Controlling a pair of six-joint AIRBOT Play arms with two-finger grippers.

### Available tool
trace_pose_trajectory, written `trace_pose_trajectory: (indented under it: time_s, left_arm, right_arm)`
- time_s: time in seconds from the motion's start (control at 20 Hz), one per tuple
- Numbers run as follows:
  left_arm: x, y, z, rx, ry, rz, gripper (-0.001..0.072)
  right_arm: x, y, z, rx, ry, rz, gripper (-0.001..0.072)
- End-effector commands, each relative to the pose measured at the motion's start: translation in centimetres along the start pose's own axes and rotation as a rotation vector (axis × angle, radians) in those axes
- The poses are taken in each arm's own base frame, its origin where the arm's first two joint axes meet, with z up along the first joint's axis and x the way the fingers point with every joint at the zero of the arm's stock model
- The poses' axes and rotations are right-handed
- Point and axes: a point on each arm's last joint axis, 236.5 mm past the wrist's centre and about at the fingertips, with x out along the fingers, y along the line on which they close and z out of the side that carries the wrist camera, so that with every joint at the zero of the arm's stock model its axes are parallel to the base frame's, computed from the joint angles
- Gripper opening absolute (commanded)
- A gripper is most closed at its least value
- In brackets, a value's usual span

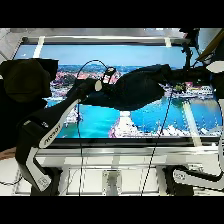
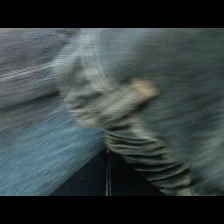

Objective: Fold the clothes and pants, and hang the long-sleeved shirts on hangers.

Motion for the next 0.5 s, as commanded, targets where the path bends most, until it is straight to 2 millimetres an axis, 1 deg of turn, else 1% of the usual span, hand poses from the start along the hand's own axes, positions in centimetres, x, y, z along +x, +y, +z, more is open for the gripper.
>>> trace_pose_trajectory:
  time_s: [0.0,0.05,0.1,0.2,0.25,0.35,0.45]
  left_arm:
    - [0.9,-2.9,3.3,0.023,-0.160,-0.028,0.0016]
    - [0.7,-3.0,4.1,0.025,-0.192,-0.026,0.0016]
    - [0.7,-2.9,4.4,0.025,-0.206,-0.024,0.0016]
    - [0.3,-1.3,4.4,0.007,-0.197,-0.007,0.0016]
    - [-0.1,-0.2,4.2,-0.008,-0.182,0.002,0.0017]
    - [-2.0,2.8,3.5,-0.049,-0.129,0.022,0.0017]
    - [-5.1,6.3,2.8,-0.103,-0.081,0.047,0.0017]
  right_arm:
    - [0.6,2.1,0.2,-0.012,0.001,0.003,0.0056]
    - [0.8,2.5,0.1,-0.010,0.005,0.008,0.0056]
    - [1.0,3.0,0.1,-0.020,0.008,0.013,0.0056]
    - [1.1,4.1,0.3,-0.030,0.001,0.023,0.0056]
    - [1.2,4.7,0.7,-0.030,-0.014,0.026,0.0056]
    - [1.4,5.4,1.9,-0.012,-0.062,0.017,0.0056]
    - [2.0,5.5,2.5,0.018,-0.087,-0.003,0.0056]
